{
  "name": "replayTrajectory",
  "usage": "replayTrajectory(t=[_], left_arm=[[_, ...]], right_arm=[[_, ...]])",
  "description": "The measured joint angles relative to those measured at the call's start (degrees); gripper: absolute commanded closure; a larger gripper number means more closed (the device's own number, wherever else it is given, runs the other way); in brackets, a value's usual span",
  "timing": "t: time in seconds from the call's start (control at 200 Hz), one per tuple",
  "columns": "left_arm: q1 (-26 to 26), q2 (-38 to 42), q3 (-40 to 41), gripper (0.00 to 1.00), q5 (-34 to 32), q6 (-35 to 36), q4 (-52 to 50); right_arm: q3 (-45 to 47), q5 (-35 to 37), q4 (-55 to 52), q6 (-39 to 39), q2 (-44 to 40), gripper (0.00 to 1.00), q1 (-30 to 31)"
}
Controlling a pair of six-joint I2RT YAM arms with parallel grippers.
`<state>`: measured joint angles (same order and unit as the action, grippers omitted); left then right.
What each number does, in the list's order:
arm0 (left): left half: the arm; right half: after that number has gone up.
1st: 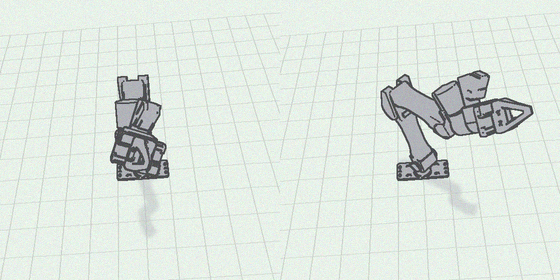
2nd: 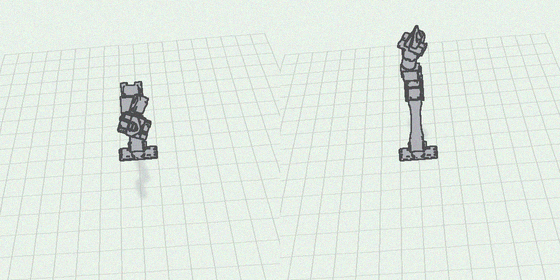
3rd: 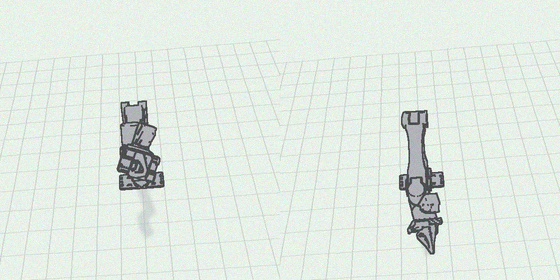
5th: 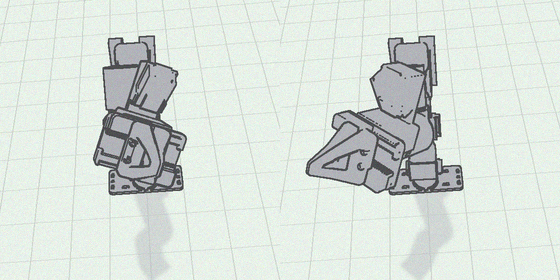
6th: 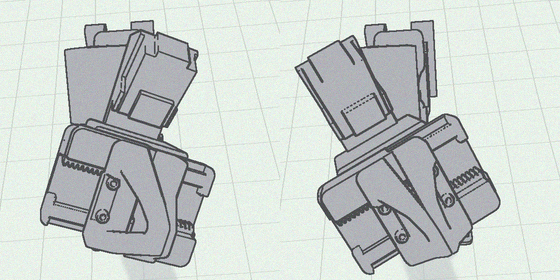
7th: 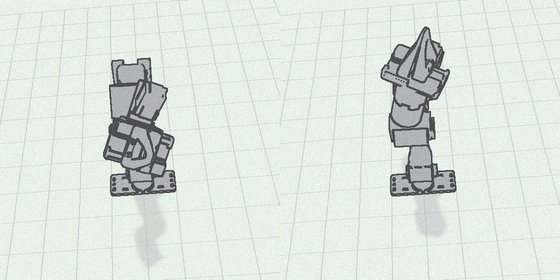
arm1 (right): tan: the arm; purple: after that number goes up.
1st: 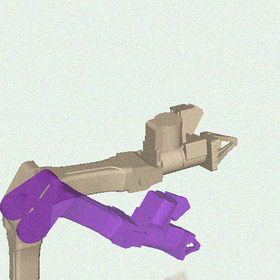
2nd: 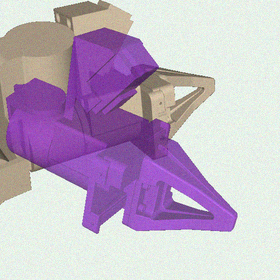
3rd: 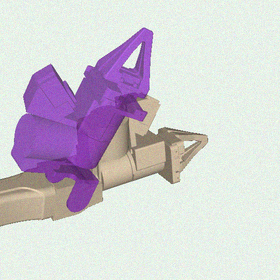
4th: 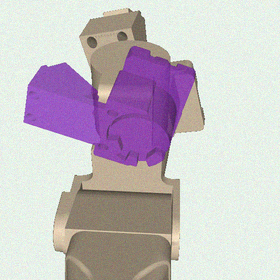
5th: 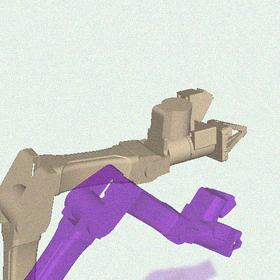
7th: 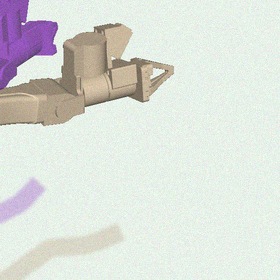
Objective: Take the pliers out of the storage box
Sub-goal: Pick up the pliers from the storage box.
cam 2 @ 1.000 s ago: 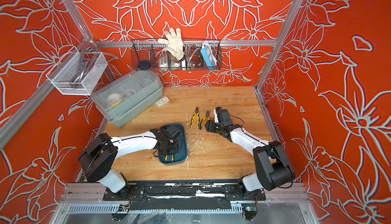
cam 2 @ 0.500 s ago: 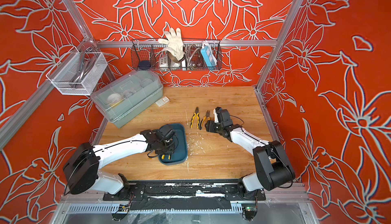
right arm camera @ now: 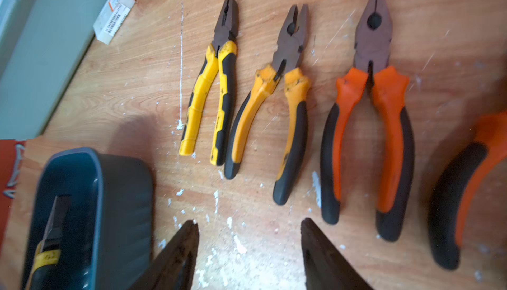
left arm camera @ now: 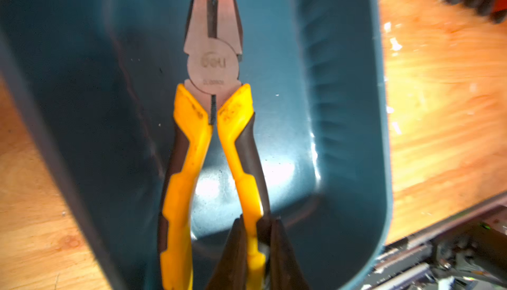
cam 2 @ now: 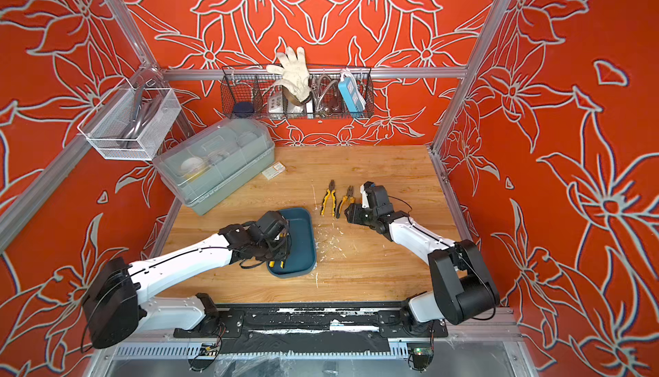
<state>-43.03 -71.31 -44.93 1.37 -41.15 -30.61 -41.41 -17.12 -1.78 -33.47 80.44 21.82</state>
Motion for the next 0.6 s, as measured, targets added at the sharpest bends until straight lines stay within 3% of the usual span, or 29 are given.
replayTrajectory(t=[0.225, 0.42, 0.6], left_arm=[[0.0, 8.0, 3.4, 1.00, -0.2, 0.1, 2.5], [0.0, 11.6, 6.6, 1.00, 0.0, 0.1, 6.8], [0.0, 12.7, 8.3, 1.00, 2.0, 0.8, 10.3]], right_arm=[[4.5, -6.0, 3.6, -10.2, -7.0, 0.38, 6.2], [6.2, -6.1, 5.7, -18.4, -14.3, 0.36, 13.2], [4.8, -7.0, 7.9, -21.6, -13.0, 0.32, 18.3]])
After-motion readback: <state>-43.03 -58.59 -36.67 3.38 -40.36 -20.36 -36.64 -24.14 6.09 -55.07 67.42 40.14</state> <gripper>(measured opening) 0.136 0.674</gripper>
